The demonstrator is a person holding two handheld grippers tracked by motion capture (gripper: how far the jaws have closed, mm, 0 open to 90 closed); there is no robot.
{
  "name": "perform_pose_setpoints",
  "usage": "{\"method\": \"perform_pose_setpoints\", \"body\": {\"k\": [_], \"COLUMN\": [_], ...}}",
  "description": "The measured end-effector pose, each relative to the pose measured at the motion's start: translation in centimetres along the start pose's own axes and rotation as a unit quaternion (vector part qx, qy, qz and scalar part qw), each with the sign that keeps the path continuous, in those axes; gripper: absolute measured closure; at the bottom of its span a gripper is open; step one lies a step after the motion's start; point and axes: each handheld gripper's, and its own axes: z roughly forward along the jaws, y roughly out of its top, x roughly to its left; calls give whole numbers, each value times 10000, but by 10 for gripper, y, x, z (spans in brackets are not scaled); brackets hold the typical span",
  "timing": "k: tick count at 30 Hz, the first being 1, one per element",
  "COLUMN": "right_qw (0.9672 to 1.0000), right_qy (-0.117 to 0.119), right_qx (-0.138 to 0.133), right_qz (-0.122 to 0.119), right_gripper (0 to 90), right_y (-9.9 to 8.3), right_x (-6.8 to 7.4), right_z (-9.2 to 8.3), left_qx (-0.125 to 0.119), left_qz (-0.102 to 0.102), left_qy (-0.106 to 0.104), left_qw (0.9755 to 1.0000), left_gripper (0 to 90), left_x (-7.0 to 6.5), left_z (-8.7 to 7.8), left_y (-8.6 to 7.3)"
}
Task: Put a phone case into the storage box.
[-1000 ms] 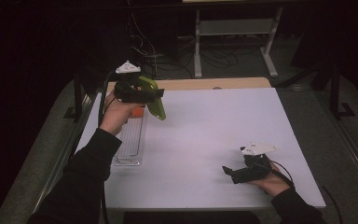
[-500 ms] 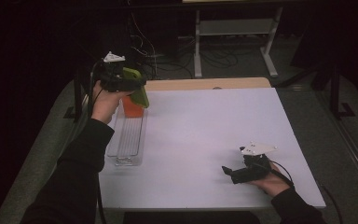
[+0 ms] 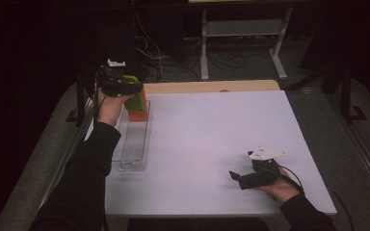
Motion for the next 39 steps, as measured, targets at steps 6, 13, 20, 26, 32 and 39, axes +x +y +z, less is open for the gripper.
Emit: {"method": "perform_pose_setpoints", "body": {"k": [6,13,20,26,32,39], "right_qw": [10000,10000,10000,10000,10000,10000], "right_qy": [11,23,10,9,10,13], "right_qx": [12,21,-3,-8,-2,-3], "right_qz": [14,36,-5,-30,-32,-31], "right_gripper": [4,4,4,4,4,4], "right_y": [0,0,0,0,0,0], "right_x": [0,1,1,0,0,1], "right_z": [0,0,-1,0,0,0], "left_qx": [160,431,529,470,371,292], "left_qz": [-149,-201,-223,-255,-276,-332], "left_qy": [234,398,503,543,596,463], "left_qw": [9995,9981,9971,9971,9972,9979], "left_gripper": [141,140,137,130,98,22], "left_x": [0,1,-2,-2,-5,-1], "left_z": [18,31,41,46,48,49], "left_y": [-13,-24,-33,-37,-37,-37]}}
